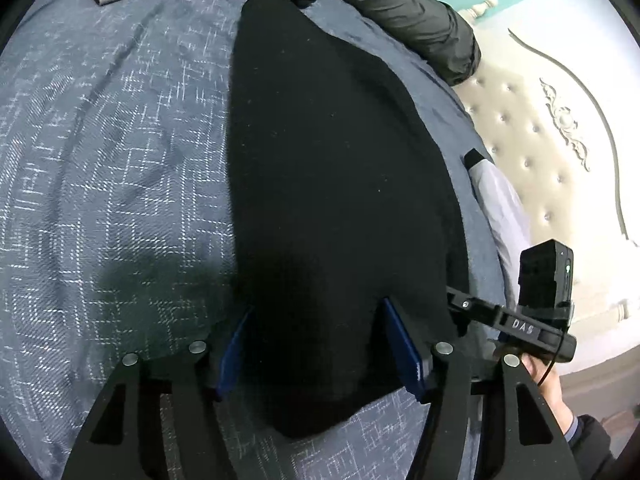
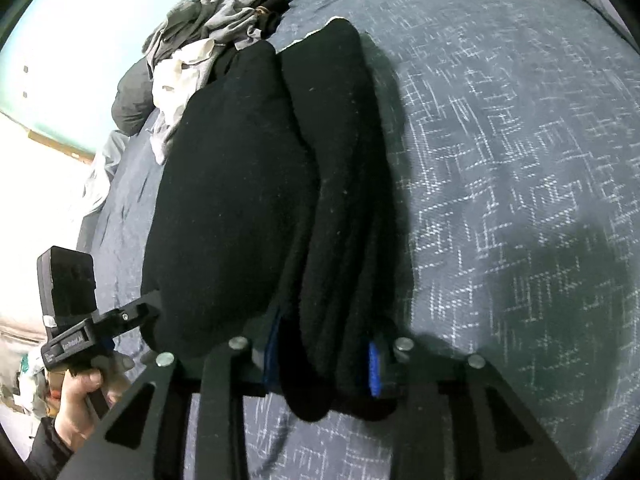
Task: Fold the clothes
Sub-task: 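Grasp the folded black sweatshirt bundle with both tools, then lift the bundle with both tools and carry it toward the headboard, then lower the bundle onto the grey folded shirt and open both tools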
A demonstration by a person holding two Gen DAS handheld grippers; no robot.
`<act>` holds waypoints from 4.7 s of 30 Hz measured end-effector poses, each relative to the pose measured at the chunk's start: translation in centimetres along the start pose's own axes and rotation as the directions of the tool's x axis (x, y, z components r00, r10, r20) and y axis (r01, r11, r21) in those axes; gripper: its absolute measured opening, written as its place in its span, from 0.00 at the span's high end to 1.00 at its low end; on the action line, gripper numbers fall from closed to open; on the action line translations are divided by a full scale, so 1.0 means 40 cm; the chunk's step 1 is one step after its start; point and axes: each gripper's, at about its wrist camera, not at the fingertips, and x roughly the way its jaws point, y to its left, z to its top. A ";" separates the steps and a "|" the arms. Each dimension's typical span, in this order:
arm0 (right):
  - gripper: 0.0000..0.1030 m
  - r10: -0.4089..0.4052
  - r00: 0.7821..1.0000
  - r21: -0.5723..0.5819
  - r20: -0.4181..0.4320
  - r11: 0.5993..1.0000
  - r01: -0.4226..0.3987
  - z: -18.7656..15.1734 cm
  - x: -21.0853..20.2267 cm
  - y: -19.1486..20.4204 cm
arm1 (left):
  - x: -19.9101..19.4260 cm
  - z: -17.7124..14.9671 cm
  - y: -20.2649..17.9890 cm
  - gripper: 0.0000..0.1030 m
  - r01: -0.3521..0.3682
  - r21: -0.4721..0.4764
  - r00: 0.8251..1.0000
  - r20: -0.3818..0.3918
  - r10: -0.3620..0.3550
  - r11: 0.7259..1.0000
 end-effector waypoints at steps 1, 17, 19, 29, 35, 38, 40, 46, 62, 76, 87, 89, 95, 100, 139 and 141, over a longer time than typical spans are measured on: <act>0.66 -0.005 1.000 -0.005 0.002 1.000 0.005 -0.002 0.001 0.002 | 0.001 -0.001 0.000 0.34 0.001 -0.001 1.000 0.001 -0.001 1.000; 0.67 0.011 1.000 0.020 0.016 1.000 -0.012 -0.005 -0.012 0.006 | -0.007 -0.013 -0.001 0.37 -0.004 0.024 1.000 0.006 0.004 1.000; 0.66 0.012 1.000 0.014 0.017 1.000 -0.012 -0.005 -0.008 0.008 | -0.004 -0.014 0.002 0.36 0.001 0.024 1.000 0.009 -0.002 1.000; 0.78 -0.021 0.998 -0.062 0.067 0.998 0.025 -0.016 -0.042 0.048 | -0.011 -0.010 -0.037 0.46 -0.022 0.053 0.999 0.036 0.020 0.998; 0.80 0.022 0.994 -0.096 0.104 0.995 -0.012 -0.004 -0.108 0.077 | -0.048 -0.007 -0.107 0.52 -0.053 0.125 0.996 0.079 0.044 0.991; 0.80 0.043 0.991 -0.112 0.129 0.993 -0.028 0.007 -0.161 0.090 | -0.074 0.004 -0.158 0.53 -0.045 0.151 0.995 0.098 0.031 0.987; 0.80 0.060 0.987 -0.124 0.150 0.991 -0.042 0.016 -0.203 0.101 | -0.097 0.005 -0.190 0.54 -0.040 0.169 0.994 0.110 0.022 0.985; 0.80 0.067 0.977 -0.174 0.202 0.984 -0.031 0.036 -0.335 0.133 | -0.155 0.005 -0.308 0.56 -0.011 0.216 0.989 0.143 -0.021 0.976; 0.80 0.031 0.941 -0.196 0.336 0.980 0.038 0.059 -0.694 0.037 | -0.137 0.004 -0.691 0.56 0.075 0.332 0.982 0.139 -0.127 0.940; 0.81 -0.022 0.881 -0.175 0.472 0.977 0.119 0.182 -0.954 -0.133 | -0.010 0.147 -1.026 0.56 0.099 0.443 0.973 0.146 -0.180 0.891; 0.81 -0.083 0.823 -0.139 0.562 0.971 0.192 0.286 -1.066 -0.324 | 0.184 0.231 -1.208 0.56 0.088 0.523 0.965 0.165 -0.203 0.848; 0.81 -0.102 0.817 -0.130 0.568 0.969 0.212 0.288 -1.065 -0.367 | 0.229 0.223 -1.221 0.56 0.079 0.532 0.967 0.166 -0.195 0.843; 0.81 -0.168 0.843 -0.084 0.512 0.966 0.244 0.242 -0.996 -0.524 | 0.414 0.136 -1.190 0.56 0.071 0.533 0.986 0.090 -0.140 0.843; 0.81 -0.200 0.868 -0.028 0.455 0.971 0.238 0.168 -0.922 -0.632 | 0.513 0.062 -1.167 0.56 0.064 0.537 0.994 0.038 -0.100 0.841; 0.63 -0.348 0.885 0.120 0.310 0.938 0.327 0.002 -0.939 -0.751 | 0.487 -0.067 -1.055 0.51 0.126 0.407 0.987 -0.140 -0.074 0.905; 0.58 -0.380 0.863 0.124 0.333 0.925 0.360 -0.003 -0.964 -0.745 | 0.456 -0.053 -1.056 0.51 0.083 0.442 0.994 -0.095 -0.046 0.893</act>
